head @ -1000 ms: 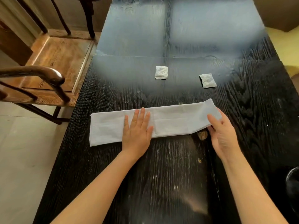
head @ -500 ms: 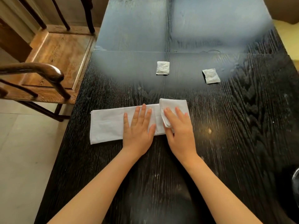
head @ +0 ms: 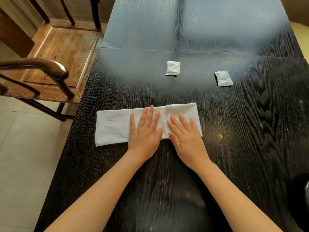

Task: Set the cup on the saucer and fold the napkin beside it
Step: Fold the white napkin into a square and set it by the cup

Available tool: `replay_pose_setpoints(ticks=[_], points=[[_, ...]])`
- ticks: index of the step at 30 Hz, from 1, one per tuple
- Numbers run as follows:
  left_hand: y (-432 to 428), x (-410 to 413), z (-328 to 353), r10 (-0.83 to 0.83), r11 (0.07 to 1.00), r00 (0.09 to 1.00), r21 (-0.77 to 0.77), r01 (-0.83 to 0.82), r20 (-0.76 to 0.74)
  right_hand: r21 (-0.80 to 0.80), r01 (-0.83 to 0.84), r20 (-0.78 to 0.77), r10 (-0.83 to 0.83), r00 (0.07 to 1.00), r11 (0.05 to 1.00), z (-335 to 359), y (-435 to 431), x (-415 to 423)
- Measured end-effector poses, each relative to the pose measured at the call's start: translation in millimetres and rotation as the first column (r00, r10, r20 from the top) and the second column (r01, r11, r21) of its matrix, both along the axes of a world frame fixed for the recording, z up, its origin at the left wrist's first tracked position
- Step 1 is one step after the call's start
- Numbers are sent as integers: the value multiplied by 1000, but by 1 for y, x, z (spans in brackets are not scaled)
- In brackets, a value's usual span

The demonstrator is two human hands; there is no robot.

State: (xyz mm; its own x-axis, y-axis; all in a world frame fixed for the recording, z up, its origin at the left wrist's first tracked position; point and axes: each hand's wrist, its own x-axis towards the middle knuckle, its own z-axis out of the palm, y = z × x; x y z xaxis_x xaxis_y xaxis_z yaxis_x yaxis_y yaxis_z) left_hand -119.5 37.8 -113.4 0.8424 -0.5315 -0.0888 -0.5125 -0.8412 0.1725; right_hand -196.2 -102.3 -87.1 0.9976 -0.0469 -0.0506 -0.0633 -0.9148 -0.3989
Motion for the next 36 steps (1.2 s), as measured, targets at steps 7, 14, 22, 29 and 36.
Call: replay_pose_setpoints(ticks=[7,14,22,29,36], points=[[-25,-3,20,-77,969,997,-236,76,7,156,194,247,-229,942,968,9,-31,21],[-39,-17,5,-38,999,999,-18,37,-30,-235,-48,-104,24,994,971,-14,-53,33],[-36,-15,6,-46,999,997,0,46,-66,-305,-149,-186,94,978,941,-10,-70,26],[27,8,19,319,935,933,-107,-338,-167,-303,-170,-205,110,973,938,-9,-71,28],[83,31,45,736,611,611,-101,-785,-291,-340,-211,-216,142,966,917,-5,-63,32]])
